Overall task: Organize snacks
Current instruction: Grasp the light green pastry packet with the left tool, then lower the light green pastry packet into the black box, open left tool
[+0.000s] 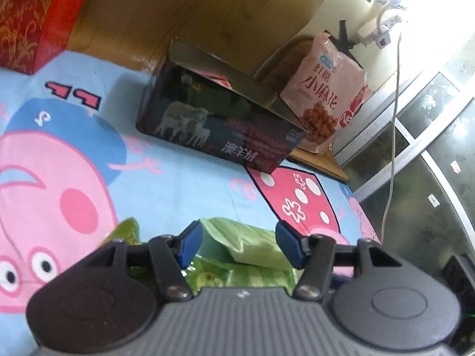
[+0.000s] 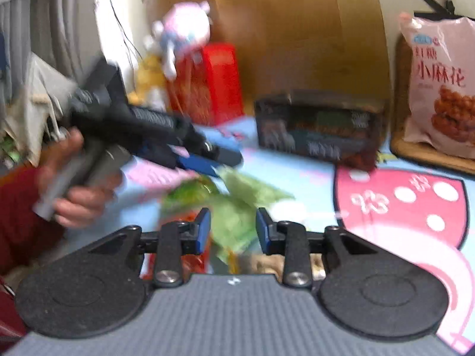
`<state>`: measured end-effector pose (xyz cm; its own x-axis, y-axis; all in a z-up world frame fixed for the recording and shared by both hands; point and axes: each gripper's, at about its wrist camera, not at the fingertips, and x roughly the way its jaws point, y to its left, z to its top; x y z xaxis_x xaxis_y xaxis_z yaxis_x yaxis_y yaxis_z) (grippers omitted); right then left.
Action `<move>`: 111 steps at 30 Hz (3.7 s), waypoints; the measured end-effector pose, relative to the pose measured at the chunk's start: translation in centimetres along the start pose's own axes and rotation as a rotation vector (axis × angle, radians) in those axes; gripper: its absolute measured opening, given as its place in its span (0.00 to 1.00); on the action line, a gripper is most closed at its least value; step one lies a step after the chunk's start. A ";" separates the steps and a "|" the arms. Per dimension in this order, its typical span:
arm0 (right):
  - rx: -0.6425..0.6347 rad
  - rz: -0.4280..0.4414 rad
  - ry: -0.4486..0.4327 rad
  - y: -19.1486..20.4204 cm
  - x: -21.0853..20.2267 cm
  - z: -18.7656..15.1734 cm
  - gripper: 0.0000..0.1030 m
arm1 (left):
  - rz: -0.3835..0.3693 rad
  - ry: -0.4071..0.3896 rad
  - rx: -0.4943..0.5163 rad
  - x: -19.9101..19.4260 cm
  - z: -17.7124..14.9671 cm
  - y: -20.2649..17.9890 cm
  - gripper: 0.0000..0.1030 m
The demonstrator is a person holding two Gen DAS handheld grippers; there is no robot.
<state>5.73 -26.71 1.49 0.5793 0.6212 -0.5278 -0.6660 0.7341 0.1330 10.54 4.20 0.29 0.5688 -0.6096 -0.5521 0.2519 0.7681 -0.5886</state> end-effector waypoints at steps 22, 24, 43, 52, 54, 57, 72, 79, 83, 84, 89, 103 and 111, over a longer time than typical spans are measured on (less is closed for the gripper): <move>-0.125 0.015 -0.138 5.0 -0.4 2.6 0.36 | -0.010 -0.148 0.084 -6.1 -2.5 -3.0 0.35; -0.147 0.047 -0.132 6.2 -0.7 2.2 0.36 | 0.008 -0.168 0.083 -7.8 -4.2 -2.8 0.35; -0.165 0.227 0.088 11.0 -0.4 -3.6 0.39 | 0.084 -0.157 -0.052 -11.2 -11.9 2.2 0.34; -0.043 0.106 0.054 6.8 -1.5 -3.3 0.40 | 0.073 -0.140 -0.047 -10.6 -11.4 1.7 0.42; -0.058 0.161 0.048 7.1 -2.0 -3.3 0.43 | 0.062 -0.131 -0.058 -10.8 -11.3 1.8 0.44; -0.092 0.197 0.045 7.7 -2.2 -3.0 0.46 | 0.015 -0.111 -0.090 -11.3 -11.3 2.2 0.44; -0.154 0.238 0.063 10.0 0.4 -3.5 0.26 | 0.008 -0.109 -0.069 -10.4 -11.4 2.1 0.37; -0.125 0.239 0.035 9.9 0.4 -4.0 0.26 | 0.027 -0.167 0.021 -9.8 -12.0 1.4 0.37; -0.131 0.227 0.027 10.0 0.2 -4.1 0.26 | 0.004 -0.174 -0.003 -10.0 -12.0 1.9 0.37; -0.134 0.224 0.025 10.0 0.2 -4.2 0.26 | 0.000 -0.174 -0.008 -10.1 -12.0 2.0 0.37; -0.124 0.210 0.019 9.9 0.4 -4.2 0.25 | 0.007 -0.171 -0.021 -10.1 -12.0 2.1 0.33; 0.015 0.112 -0.174 4.8 0.1 4.9 0.22 | -0.043 -0.256 0.128 -8.5 1.3 -3.9 0.33; 0.117 -0.081 -0.149 -3.9 5.2 12.0 0.22 | -0.025 -0.229 0.106 1.6 11.0 -4.6 0.34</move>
<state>16.98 -23.00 8.32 0.6978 0.5863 -0.4115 -0.5602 0.8047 0.1966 18.91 1.81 8.61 0.7208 -0.5776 -0.3833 0.3416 0.7771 -0.5286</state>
